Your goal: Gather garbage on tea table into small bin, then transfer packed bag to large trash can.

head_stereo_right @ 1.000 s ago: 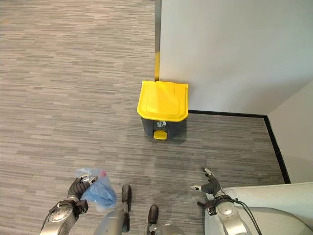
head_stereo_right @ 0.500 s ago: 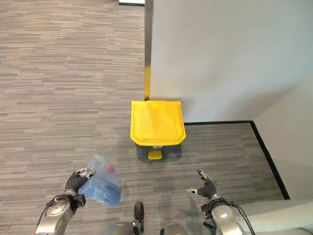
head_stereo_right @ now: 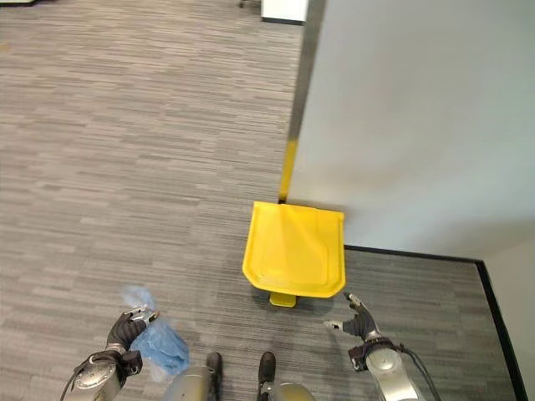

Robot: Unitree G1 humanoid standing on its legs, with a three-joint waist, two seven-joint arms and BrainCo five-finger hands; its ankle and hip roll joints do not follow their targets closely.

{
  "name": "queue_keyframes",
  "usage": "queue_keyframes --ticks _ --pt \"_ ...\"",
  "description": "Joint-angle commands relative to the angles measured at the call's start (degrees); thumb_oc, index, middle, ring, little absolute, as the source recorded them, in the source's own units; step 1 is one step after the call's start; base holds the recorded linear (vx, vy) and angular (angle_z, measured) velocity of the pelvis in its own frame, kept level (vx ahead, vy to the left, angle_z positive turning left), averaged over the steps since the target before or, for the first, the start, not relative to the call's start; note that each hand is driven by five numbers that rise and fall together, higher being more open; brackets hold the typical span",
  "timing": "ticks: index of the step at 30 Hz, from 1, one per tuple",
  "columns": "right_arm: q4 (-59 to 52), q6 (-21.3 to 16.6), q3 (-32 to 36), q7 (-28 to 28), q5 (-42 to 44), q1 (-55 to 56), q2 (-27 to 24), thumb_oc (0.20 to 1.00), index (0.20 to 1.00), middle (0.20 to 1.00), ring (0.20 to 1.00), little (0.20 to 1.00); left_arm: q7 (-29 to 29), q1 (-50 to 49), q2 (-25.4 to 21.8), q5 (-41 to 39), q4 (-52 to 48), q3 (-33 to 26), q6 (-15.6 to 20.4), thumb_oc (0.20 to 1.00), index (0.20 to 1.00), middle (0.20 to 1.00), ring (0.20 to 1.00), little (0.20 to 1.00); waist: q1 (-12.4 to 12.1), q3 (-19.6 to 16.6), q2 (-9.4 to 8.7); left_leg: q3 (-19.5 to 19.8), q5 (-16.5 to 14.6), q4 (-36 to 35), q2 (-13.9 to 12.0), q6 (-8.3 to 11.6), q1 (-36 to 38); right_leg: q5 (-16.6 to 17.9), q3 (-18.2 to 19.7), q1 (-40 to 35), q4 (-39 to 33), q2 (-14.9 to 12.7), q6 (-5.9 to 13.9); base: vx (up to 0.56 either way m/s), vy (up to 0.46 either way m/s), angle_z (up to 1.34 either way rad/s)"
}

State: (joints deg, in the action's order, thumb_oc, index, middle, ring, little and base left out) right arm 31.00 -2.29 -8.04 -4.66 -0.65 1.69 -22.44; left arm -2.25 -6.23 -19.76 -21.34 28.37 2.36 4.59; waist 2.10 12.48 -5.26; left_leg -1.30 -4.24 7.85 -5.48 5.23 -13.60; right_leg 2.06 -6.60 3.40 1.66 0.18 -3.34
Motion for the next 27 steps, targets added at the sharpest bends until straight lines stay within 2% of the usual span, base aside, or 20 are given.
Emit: queue_keyframes --ticks 1,9,17,22,27 --pt "-2.51 -1.33 0.97 -0.29 0.87 1.87 -1.50 1.000 1.000 1.000 1.000 1.000 0.71 -0.74 -1.45 0.90 -4.23 -0.71 2.91 0.200 0.200 0.200 0.200 0.200 0.71 -1.73 0.91 -1.39 -0.58 -0.10 3.59 -2.30 6.69 -6.18 -0.63 0.25 2.80 -6.62 7.97 0.10 0.337 -0.38" --pt "1.15 -0.45 1.71 -0.46 2.55 1.28 0.92 1.000 1.000 1.000 1.000 1.000 -0.18 -0.96 -2.58 0.52 -3.08 -2.81 3.04 0.200 0.200 0.200 0.200 0.200 0.12 -3.20 0.51 -4.74 -1.66 -3.03 5.05 -4.62 11.01 -4.33 1.54 -0.25 2.37 -8.03 9.95 0.05 0.102 -0.24" --pt "0.89 -0.19 2.15 -0.51 2.96 1.51 0.95 1.000 1.000 1.000 1.000 1.000 -0.42 -1.91 -1.97 0.37 -3.14 -3.19 2.88 0.200 0.200 0.200 0.200 0.200 0.28 -3.66 0.57 -5.66 -2.59 -2.98 5.09 -5.07 12.64 -4.33 1.96 -1.37 1.56 -8.15 10.18 0.06 0.000 -0.12" --pt "0.24 -0.07 2.85 -0.92 3.41 1.26 0.48 1.000 1.000 1.000 1.000 1.000 -0.67 -1.73 -1.77 -0.01 -2.95 -3.24 2.65 0.200 0.200 0.200 0.200 0.200 0.63 -3.43 0.23 -6.17 -3.87 -1.49 4.95 -5.35 12.17 -4.22 2.92 -0.97 1.40 -8.07 10.48 0.05 0.009 -0.14" --pt "-1.35 -0.12 2.30 -1.20 3.25 -0.61 0.20 1.000 1.000 1.000 1.000 1.000 -0.99 -1.43 -2.82 0.00 -3.86 -3.00 2.98 0.200 0.200 0.200 0.200 0.200 0.05 -1.69 -0.47 -6.00 -5.62 1.57 6.50 -7.00 9.10 -2.70 5.48 2.49 4.01 -8.85 12.23 0.00 0.152 -0.28"
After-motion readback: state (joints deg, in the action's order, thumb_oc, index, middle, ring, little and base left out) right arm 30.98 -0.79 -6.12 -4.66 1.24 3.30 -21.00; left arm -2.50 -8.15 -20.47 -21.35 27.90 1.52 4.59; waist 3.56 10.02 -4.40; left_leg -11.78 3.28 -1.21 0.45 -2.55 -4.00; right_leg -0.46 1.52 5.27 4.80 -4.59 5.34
